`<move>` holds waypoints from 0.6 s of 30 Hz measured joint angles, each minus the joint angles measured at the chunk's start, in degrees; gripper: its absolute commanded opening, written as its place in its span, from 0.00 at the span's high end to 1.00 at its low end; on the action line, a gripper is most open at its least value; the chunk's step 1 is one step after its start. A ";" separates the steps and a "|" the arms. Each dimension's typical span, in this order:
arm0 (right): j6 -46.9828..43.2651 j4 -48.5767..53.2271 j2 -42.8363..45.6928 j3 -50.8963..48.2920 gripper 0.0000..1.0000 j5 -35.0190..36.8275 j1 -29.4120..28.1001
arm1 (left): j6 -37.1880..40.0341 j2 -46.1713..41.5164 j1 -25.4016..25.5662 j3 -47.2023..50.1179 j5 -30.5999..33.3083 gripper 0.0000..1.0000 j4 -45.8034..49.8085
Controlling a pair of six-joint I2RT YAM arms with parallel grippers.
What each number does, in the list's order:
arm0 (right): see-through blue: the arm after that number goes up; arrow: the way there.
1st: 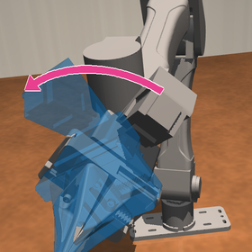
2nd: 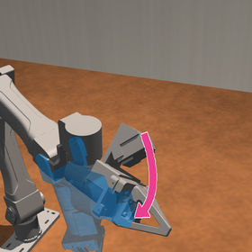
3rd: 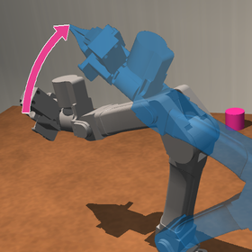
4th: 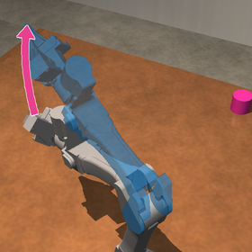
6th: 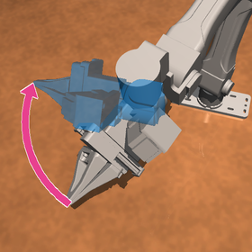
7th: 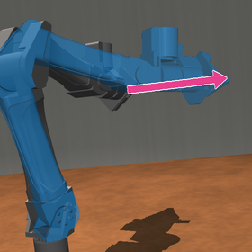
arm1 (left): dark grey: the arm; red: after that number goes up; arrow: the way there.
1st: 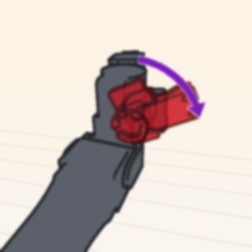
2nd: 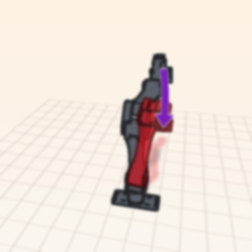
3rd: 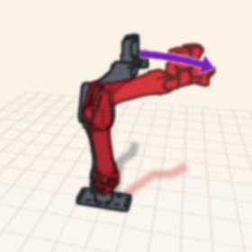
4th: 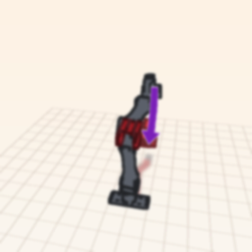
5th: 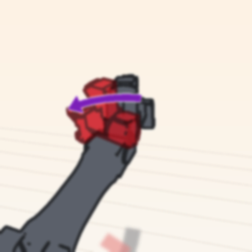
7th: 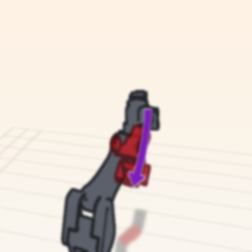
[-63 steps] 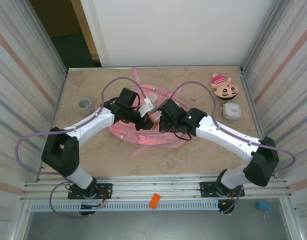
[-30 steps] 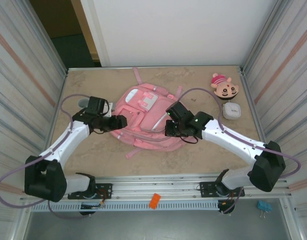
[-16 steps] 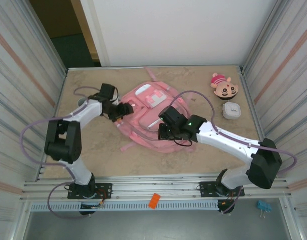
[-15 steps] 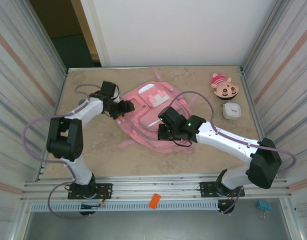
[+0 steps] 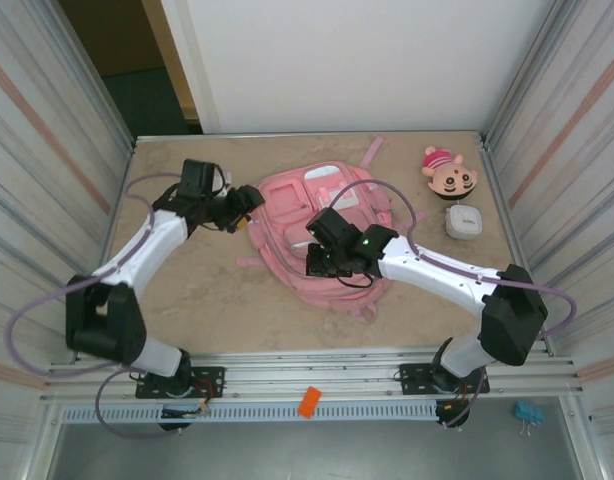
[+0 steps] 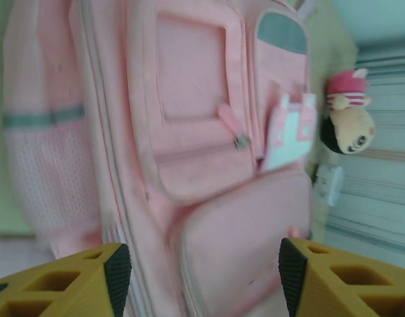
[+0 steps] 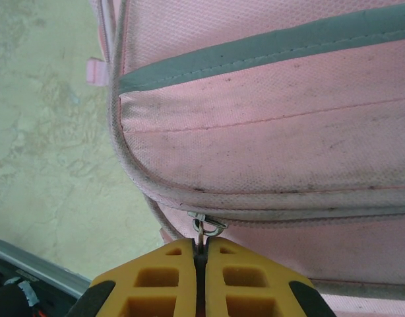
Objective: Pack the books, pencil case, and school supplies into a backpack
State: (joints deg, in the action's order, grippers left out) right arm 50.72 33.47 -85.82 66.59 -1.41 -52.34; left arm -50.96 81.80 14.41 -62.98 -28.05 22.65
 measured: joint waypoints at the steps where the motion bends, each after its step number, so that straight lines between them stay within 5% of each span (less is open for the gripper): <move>1: -0.07 -0.02 -0.15 0.00 1.00 -0.26 0.28 | -2.23 -1.88 0.26 1.57 -0.31 0.40 -0.46; 8: -0.33 -0.04 -1.49 0.09 1.00 -2.60 1.01 | -17.59 -5.79 5.16 9.97 -1.60 0.46 -5.86; 18: -1.09 0.04 -1.90 0.42 1.00 -3.41 1.38 | -26.47 -2.67 14.93 13.29 -1.79 0.53 -12.66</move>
State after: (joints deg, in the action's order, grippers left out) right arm 49.63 33.52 -87.72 67.00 -4.82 -50.96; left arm -77.43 79.13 29.34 -49.69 -29.85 10.00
